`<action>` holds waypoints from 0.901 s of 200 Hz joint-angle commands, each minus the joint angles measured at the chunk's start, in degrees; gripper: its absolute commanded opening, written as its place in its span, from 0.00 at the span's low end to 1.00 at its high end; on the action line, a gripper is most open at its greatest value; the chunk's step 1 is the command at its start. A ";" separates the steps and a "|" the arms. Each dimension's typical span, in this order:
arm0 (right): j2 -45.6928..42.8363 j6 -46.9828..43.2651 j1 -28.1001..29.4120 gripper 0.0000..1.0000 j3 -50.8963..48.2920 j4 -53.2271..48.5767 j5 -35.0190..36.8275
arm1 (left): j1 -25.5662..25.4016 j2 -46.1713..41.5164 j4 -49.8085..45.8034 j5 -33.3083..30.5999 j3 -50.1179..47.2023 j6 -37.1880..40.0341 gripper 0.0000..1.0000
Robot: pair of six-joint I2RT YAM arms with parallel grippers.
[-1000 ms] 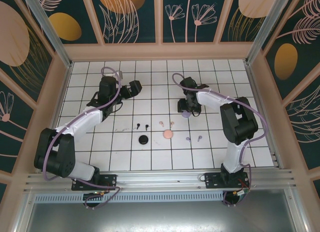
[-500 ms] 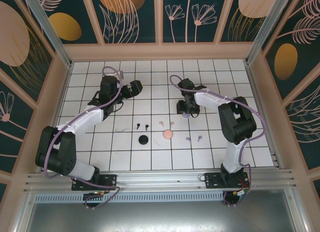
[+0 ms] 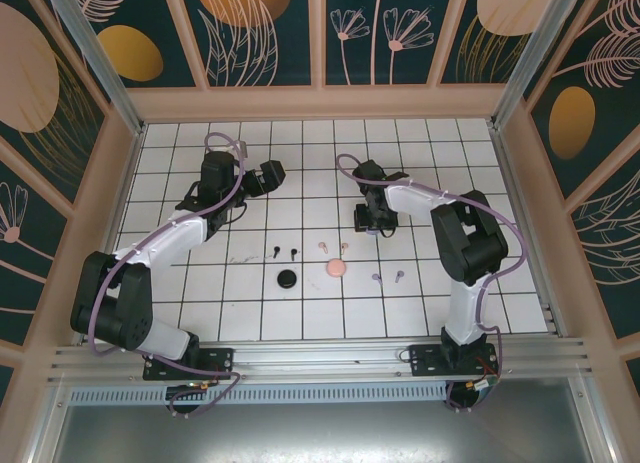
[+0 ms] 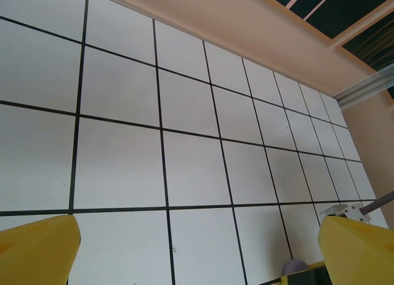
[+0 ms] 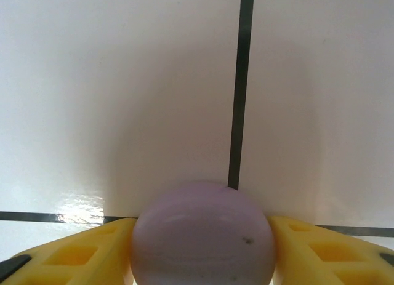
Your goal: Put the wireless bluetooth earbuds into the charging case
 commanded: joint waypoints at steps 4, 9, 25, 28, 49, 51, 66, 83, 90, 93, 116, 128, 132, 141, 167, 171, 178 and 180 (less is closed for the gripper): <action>0.95 0.72 0.43 0.51 -0.76 -0.32 0.44 | -0.43 -0.36 -2.78 0.03 3.01 -1.74 0.99; 0.87 0.77 0.43 0.49 -0.85 -0.20 0.25 | -0.44 -0.35 -3.06 0.47 3.00 -2.38 0.99; 0.31 1.34 0.45 0.44 -1.27 0.44 -0.19 | -0.40 -0.09 -2.92 2.43 2.99 -4.52 0.99; 0.08 1.50 0.45 0.43 -1.34 0.55 -0.32 | -0.38 0.03 -2.79 2.79 2.99 -4.96 0.99; -2.43 3.05 0.34 0.40 -1.78 1.42 -1.06 | -0.42 0.70 0.75 5.17 2.67 -7.85 0.99; -2.78 3.28 0.34 0.40 -1.81 1.50 -1.26 | -0.52 0.66 1.58 5.20 2.40 -8.09 0.99; -6.20 5.36 0.10 0.38 -2.06 2.72 -2.36 | -0.93 0.19 7.01 5.40 -0.09 -8.81 0.99; -9.76 9.22 -0.76 0.37 -2.27 4.86 -4.40 | -1.91 0.09 11.99 6.10 -1.79 -8.84 0.99; -11.03 11.21 -1.31 0.37 -2.26 6.12 -5.85 | -2.57 0.17 14.24 6.48 -2.51 -8.65 0.99; -11.46 12.22 -1.49 0.37 -2.22 6.63 -6.42 | -2.88 0.22 15.09 6.48 -2.76 -8.61 0.99; -14.15 21.08 -4.17 0.38 -2.09 12.00 -11.77 | -5.53 1.22 23.00 7.22 -5.24 -8.39 0.98; -14.86 26.05 -5.29 0.38 -1.92 14.74 -13.58 | -7.07 2.37 26.64 7.31 -6.17 -8.16 0.99; -15.14 27.66 -5.56 0.38 -1.98 15.62 -14.15 | -7.61 2.81 27.68 7.28 -6.38 -7.93 0.99; -15.56 31.55 -6.10 0.38 -2.28 17.74 -15.11 | -8.93 3.77 29.40 6.63 -6.66 -7.42 0.99; -17.17 41.50 -6.51 0.38 -3.77 23.38 -16.71 | -12.44 6.79 35.48 5.14 -7.19 -7.27 0.98; -17.44 42.84 -6.41 0.38 -4.03 24.11 -16.81 | -12.97 7.30 36.37 5.05 -7.04 -7.27 0.97; -17.98 45.17 -6.40 0.38 -4.53 25.12 -16.86 | -13.85 8.37 37.94 4.75 -6.77 -7.27 0.96; -18.18 45.83 -6.42 0.38 -4.68 25.35 -16.83 | -14.11 8.66 38.34 4.63 -6.70 -7.35 0.96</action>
